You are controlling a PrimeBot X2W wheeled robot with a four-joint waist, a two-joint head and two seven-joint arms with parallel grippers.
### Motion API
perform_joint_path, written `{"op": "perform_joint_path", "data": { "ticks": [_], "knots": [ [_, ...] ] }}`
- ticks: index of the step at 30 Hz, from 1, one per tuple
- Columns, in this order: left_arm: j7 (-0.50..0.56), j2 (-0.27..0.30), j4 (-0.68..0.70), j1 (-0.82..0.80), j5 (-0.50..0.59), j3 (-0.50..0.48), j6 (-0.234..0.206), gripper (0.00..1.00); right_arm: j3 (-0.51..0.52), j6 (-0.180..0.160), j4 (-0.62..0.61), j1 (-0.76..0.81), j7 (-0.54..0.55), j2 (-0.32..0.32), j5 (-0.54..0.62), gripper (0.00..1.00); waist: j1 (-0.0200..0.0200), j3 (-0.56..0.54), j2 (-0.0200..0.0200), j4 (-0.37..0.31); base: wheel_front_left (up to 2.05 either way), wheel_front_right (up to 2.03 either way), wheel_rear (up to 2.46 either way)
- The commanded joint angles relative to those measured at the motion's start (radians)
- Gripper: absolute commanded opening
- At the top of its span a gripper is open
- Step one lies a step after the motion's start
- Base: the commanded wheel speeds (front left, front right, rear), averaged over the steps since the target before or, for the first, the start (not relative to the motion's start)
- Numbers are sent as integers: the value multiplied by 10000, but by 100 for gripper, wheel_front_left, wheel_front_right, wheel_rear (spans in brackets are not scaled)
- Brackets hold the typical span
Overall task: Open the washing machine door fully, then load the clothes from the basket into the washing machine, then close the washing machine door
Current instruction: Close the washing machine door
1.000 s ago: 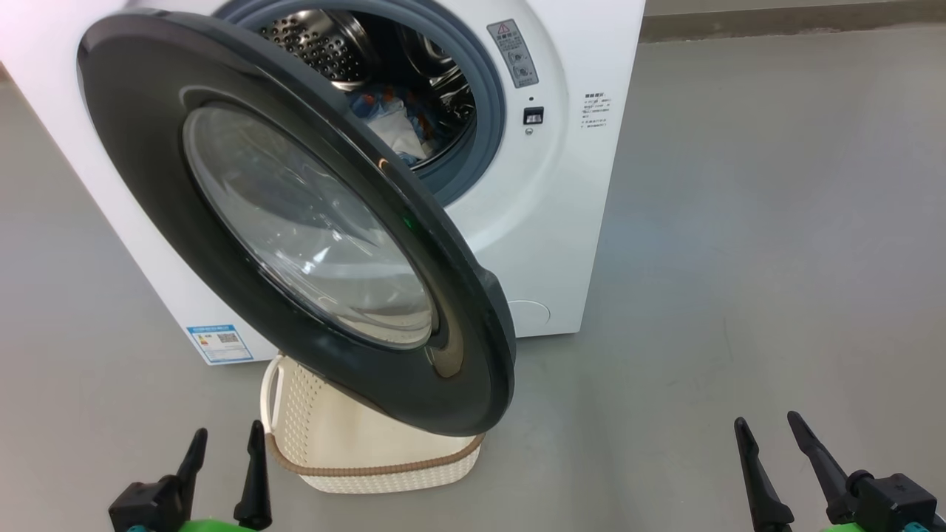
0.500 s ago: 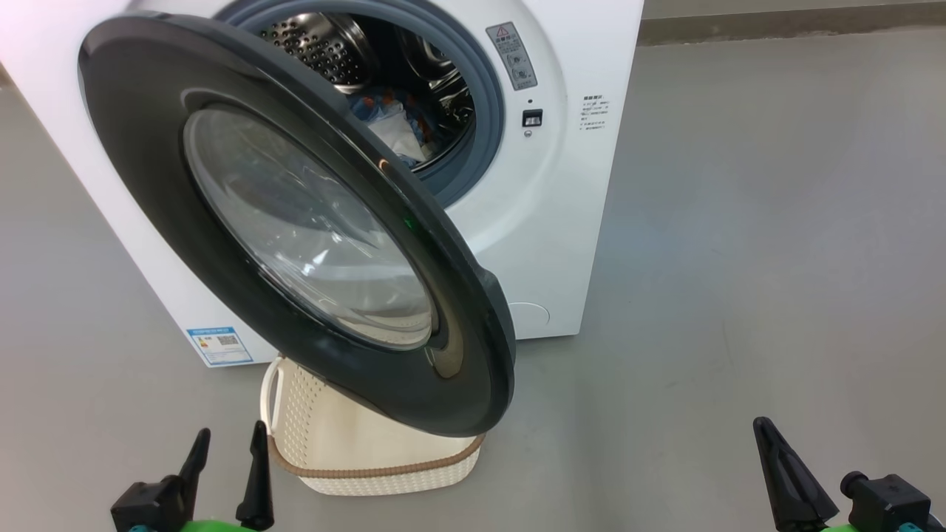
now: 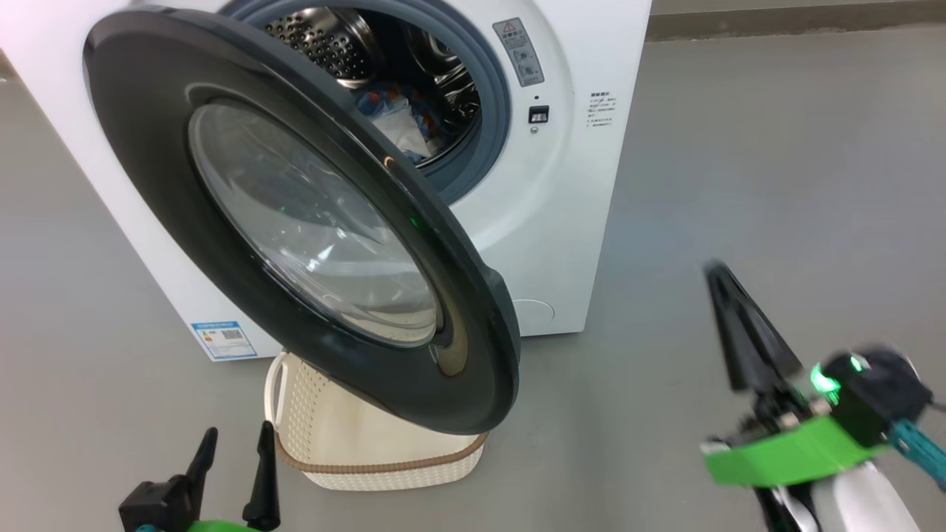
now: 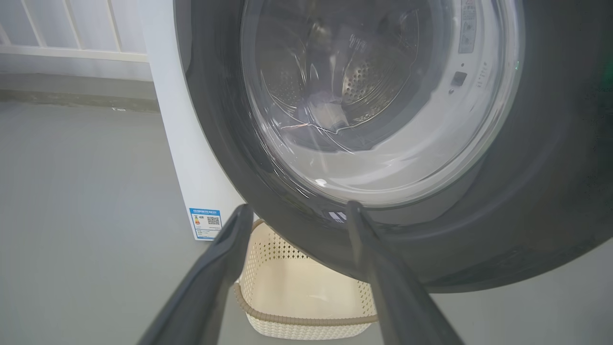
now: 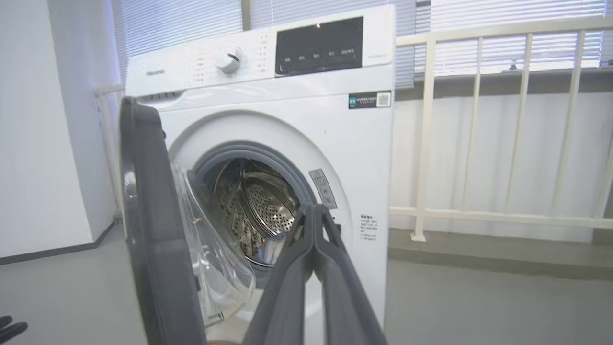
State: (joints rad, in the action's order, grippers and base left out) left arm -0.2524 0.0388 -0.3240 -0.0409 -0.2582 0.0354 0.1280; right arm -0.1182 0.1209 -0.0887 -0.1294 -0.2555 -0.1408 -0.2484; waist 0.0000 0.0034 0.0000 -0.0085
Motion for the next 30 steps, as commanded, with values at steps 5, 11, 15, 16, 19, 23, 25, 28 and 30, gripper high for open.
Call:
{"op": "perform_joint_path", "data": {
  "ticks": [5,11,15,16,19,23,25,28,30],
  "knots": [
    [-93,114,189,-374,81,-21,18,100,-1786,98,-889,-1855,-63,131,-29,0,0,35,0,304,0,0,0],
    [-93,114,213,-429,-90,142,19,100,-3672,98,-680,-2766,-63,420,-277,0,0,40,0,792,0,0,0],
    [-93,114,238,-419,-169,201,-2,100,-4457,98,-34,-2629,-63,526,-481,0,0,82,0,1096,0,0,0],
    [-93,114,254,-423,-192,209,-11,100,-4596,98,158,-2547,-63,541,-515,0,0,95,0,1148,0,0,0],
    [-93,114,294,-414,-226,209,-48,100,-4901,98,690,-2326,-63,587,-636,0,0,133,0,1236,0,0,0],
    [-93,114,310,-401,-226,211,-66,100,-4990,98,1102,-2134,-63,630,-732,0,0,161,0,1285,0,0,0],
    [-93,114,329,-391,-230,189,-81,100,-4941,98,1304,-2020,-63,657,-775,0,0,182,0,1292,0,0,0],
    [-93,114,369,-380,-234,129,-99,100,-4757,98,1559,-1905,-63,681,-803,0,0,239,0,1274,0,0,0],
    [-93,114,382,-372,-228,104,-106,100,-4599,98,1723,-1864,-63,681,-787,0,0,286,0,1258,0,0,0]
  ]
}}
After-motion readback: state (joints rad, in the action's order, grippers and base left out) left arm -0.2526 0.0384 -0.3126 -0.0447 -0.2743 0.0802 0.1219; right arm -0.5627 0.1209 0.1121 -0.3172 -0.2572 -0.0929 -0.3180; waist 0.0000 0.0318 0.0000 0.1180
